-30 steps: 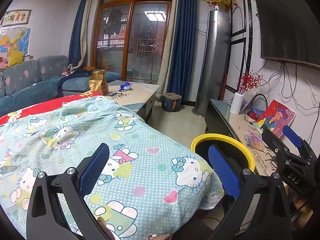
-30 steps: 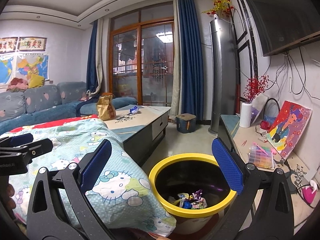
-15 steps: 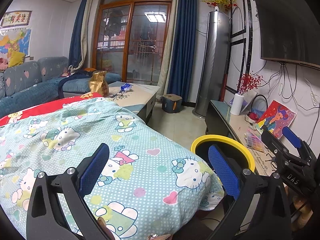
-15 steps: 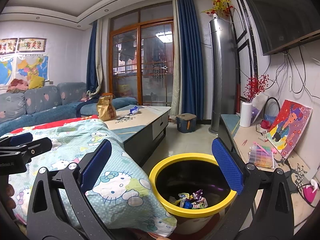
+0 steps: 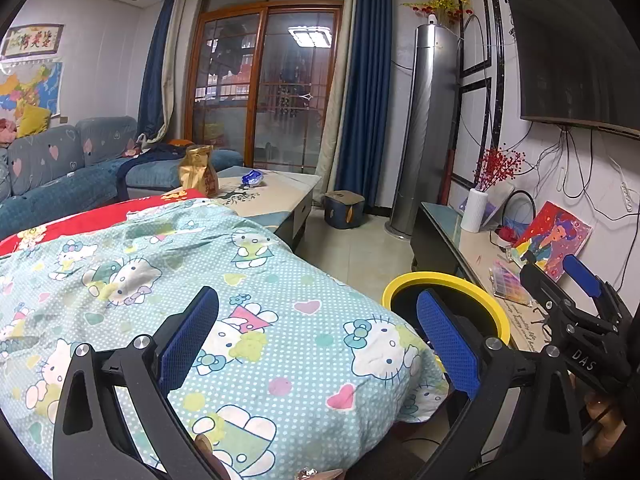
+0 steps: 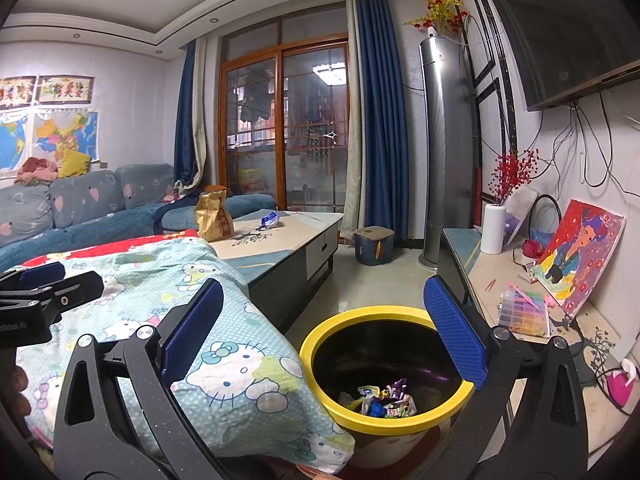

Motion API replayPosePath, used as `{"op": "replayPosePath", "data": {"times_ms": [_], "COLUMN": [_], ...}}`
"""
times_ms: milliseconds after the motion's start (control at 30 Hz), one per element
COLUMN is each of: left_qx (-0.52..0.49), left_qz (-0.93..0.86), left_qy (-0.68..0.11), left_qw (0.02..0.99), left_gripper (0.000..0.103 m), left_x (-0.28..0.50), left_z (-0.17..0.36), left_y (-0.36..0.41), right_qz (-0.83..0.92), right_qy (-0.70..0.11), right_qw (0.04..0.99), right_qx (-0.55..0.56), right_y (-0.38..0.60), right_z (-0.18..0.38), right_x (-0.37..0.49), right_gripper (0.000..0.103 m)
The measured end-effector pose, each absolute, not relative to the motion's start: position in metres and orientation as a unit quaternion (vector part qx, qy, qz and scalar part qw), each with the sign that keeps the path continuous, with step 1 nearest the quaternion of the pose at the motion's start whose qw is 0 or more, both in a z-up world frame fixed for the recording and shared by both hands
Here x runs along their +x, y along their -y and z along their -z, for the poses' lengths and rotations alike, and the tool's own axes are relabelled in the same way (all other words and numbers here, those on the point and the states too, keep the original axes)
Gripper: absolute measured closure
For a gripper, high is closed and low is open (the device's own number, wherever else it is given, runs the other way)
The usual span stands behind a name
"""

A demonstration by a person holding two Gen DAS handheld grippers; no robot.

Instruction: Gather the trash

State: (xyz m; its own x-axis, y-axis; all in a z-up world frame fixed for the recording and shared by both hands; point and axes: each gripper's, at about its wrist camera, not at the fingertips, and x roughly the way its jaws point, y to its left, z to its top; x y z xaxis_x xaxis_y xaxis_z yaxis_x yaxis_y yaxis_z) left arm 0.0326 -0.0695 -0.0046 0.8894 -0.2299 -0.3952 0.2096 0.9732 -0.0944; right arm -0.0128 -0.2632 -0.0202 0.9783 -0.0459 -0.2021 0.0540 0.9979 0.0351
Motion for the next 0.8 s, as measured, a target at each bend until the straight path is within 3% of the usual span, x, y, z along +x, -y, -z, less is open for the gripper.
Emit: {"op": "replayPosePath", "data": {"times_ms": [633,800], "left_qx": [-0.027,-0.095], "left_qz": [0.119,0.077], "left_qy": [-0.216,-0.258], "left_qw": [0.969,0.958], "left_gripper": [0.006,0.006], "left_x": [0.038,0.056], "left_z": [0.003,0.002], "left_y": [0.067,0.006], "right_qz": [0.024,-0.042], "right_qy": [-0.103,-0.133], "right_qw": [0.994,0.99], "right_qx": [0.022,0.036], "right_y": [0.262,0.226], "right_z": [0.02,0.001], "right_x": [-0.012,0.015], "right_gripper": [0.01,0.01]}}
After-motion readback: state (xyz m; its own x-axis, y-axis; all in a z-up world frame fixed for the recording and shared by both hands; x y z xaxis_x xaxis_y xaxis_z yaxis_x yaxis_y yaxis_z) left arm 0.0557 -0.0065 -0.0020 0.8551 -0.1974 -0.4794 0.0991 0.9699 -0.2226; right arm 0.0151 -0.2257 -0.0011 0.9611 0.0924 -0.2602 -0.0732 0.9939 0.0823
